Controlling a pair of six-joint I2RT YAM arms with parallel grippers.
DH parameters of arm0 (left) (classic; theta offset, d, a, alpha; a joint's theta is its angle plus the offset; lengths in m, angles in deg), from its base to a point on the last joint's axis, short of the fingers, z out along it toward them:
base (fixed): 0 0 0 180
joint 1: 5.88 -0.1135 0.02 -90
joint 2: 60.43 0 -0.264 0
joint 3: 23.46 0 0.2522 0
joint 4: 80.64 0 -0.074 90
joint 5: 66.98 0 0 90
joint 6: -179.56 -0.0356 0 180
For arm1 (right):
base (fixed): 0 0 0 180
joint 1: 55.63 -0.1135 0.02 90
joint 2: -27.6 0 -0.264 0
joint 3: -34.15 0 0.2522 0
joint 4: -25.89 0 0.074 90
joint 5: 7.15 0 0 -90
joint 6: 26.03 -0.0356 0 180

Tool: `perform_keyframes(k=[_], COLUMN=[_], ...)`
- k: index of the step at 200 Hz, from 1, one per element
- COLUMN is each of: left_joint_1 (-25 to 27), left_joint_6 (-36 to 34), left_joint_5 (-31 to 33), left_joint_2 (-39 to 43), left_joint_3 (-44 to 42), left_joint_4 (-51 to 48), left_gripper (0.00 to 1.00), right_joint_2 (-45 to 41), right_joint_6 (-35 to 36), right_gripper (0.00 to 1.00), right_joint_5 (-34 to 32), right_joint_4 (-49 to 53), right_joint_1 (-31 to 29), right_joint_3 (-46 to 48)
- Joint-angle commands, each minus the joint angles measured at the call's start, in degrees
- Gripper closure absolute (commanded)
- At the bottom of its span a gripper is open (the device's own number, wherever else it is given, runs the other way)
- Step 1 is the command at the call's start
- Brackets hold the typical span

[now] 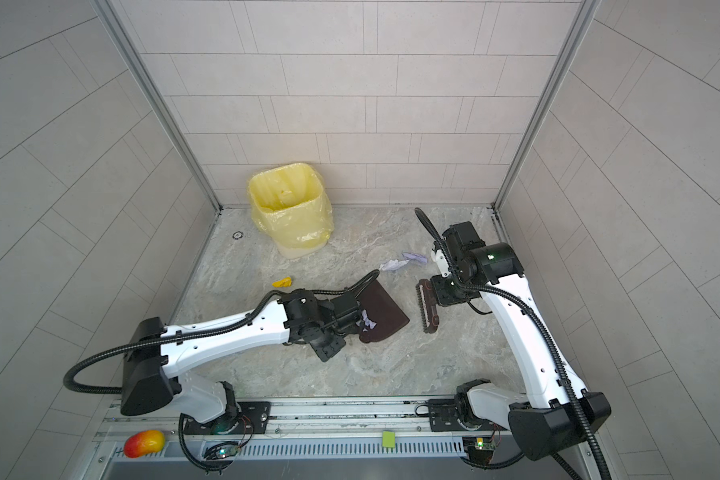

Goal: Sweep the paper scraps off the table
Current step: 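Lift the dustpan with the left gripper and carry it toward the yellow bin, then tip the dustpan over the yellow bin with the left gripper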

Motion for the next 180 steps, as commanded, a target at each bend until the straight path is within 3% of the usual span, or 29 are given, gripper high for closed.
perform_keyframes(k=[1,84,180], left_joint_1=[-1.4,-12.9,-35.1], left_joint_6=[4.1,4.3,-3.4], left_joint_5=[5.0,9.5,9.5], left_joint_2=[2.8,8.8,8.2], left_joint_3=[5.1,17.7,27.9], left_joint_4=[-10.2,-23.3,-27.0], left_gripper=[1.0,1.0,1.0], right_joint_2=[-1.4,-1.7,-1.1], right_joint_6=[-0.5,-1.8,-0.4], right_gripper=[1.0,1.0,1.0], right_joint_5=[2.0,5.8,7.2], right_joint_4=[-2.1,-4.9,-4.4], right_joint_1=[0.4,2.2,2.7], right_joint_3=[0.0,0.6,0.9])
